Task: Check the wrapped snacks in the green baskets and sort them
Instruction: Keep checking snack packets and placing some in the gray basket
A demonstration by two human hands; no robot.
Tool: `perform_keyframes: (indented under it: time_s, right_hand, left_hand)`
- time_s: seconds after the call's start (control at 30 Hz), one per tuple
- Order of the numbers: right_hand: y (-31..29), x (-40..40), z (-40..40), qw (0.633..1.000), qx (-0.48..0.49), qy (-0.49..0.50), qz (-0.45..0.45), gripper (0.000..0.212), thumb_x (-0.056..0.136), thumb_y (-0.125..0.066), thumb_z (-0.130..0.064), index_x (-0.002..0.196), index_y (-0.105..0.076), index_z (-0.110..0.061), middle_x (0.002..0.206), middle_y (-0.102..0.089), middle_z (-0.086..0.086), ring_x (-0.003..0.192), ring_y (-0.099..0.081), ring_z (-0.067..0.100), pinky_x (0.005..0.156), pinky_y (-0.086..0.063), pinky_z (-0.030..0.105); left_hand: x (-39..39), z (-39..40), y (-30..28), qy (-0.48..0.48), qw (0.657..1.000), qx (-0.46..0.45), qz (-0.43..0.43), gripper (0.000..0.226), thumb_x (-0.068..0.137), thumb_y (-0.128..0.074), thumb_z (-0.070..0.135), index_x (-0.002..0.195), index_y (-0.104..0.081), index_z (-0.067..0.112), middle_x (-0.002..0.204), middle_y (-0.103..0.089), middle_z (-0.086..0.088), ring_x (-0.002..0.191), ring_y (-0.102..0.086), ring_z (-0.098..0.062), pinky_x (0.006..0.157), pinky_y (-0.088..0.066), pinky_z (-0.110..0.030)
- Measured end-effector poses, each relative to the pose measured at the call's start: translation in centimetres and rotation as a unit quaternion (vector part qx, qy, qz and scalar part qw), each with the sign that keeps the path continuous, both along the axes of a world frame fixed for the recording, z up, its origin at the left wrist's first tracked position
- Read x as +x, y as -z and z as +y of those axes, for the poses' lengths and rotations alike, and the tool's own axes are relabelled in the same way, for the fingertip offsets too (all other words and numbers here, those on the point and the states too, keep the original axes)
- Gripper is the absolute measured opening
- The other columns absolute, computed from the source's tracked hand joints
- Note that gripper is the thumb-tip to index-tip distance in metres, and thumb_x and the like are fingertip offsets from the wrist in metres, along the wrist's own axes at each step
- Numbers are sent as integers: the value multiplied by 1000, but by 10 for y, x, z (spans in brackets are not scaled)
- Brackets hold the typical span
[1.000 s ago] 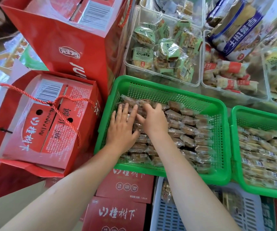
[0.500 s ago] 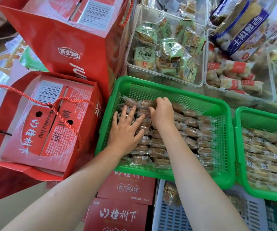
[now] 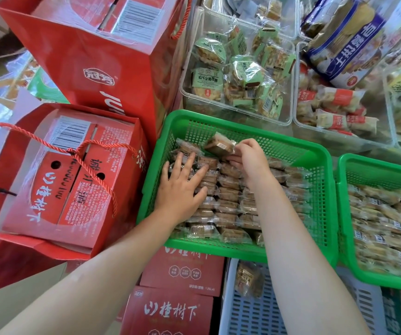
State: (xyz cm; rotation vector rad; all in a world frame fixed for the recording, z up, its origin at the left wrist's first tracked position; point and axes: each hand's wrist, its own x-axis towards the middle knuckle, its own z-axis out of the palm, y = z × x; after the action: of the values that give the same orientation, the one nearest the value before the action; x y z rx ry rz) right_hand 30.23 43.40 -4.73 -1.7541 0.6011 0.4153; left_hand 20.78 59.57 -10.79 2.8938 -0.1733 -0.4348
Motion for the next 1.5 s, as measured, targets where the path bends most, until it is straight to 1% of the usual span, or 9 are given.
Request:
perform_keyframes:
  time_s: [0.23,0.33,0.5,0.67,0.83,1.0,1.2,1.37,1.5]
  right_hand:
    - [-38,-28,-8,985,142,-12,-102,11,96,-62,-6,88,-63,-14,97,-66,8,95,-65,24,83,-56,34]
    - [-57,-55,-14,985,118,-10,-124,9,97,-61,-9,90,-64,-12,99,-68,12,95,-67,30,84,-58,38]
    - [-83,-122,-31,986,-74,-60,-138,11,96,-65,-21,86,-65,-16,87,-69,8,82,-64,20,82,-52,38]
    - [-101,-194,-39,981,-87,-127,-117,15,99,-60,-24,87,-64,-17,88,-68,9,75,-61,16,74,-49,35]
    - [-108,-255,-43,974,-79,-122,-172,10,92,-71,-19,83,-74,-21,80,-73,-6,80,-69,12,75,-57,32]
    - [-110,-306,-43,869,-230,-186,-397,12,86,-76,-9,98,-80,-12,95,-76,-4,90,-70,4,84,-56,20]
    - [-111,-353,-48,765,-388,-346,-381,11,90,-64,-8,97,-66,-17,88,-64,-3,71,-64,19,54,-49,27]
    - [-112,-375,-64,928,-133,-222,-269,12,97,-62,-10,94,-65,-22,94,-66,-4,88,-63,15,78,-54,35]
    - [-116,-388,-72,959,4,-170,-226,15,99,-60,-9,91,-62,-22,103,-69,-5,103,-64,14,92,-54,35]
  left_hand:
    - [0,2,-1,11,1000,13,1,63,103,-19,59,160,3,39,168,19,0,154,20,-25,124,8,-51]
    - [-3,0,-12,-52,990,-131,-23,61,106,-19,46,162,-4,28,170,2,5,156,9,-16,125,8,-44]
    - [-39,-18,-79,-209,830,-516,-36,63,98,-32,52,156,-32,28,159,-38,7,145,-33,-6,118,-29,-31]
    - [-94,-12,-111,-2,891,-454,-25,46,86,-79,34,128,-61,35,130,-61,19,125,-51,7,104,-45,-24]
    - [-153,-1,-130,-88,860,-503,14,32,77,-87,22,98,-71,40,89,-74,26,88,-68,7,78,-53,-15]
    - [-207,-3,-144,-241,790,-553,106,21,76,-87,21,94,-77,26,87,-78,8,81,-73,-7,67,-59,-27]
    - [-257,-6,-162,-240,800,-535,125,9,82,-83,13,85,-80,21,83,-78,-3,71,-72,-13,62,-61,-29]
    - [-280,-7,-168,-245,762,-581,148,13,85,-79,12,97,-81,13,94,-79,-7,91,-75,-24,83,-61,-36]
    - [-292,-21,-170,-256,700,-641,184,21,78,-77,16,98,-80,9,103,-77,-16,97,-75,-28,82,-60,-33]
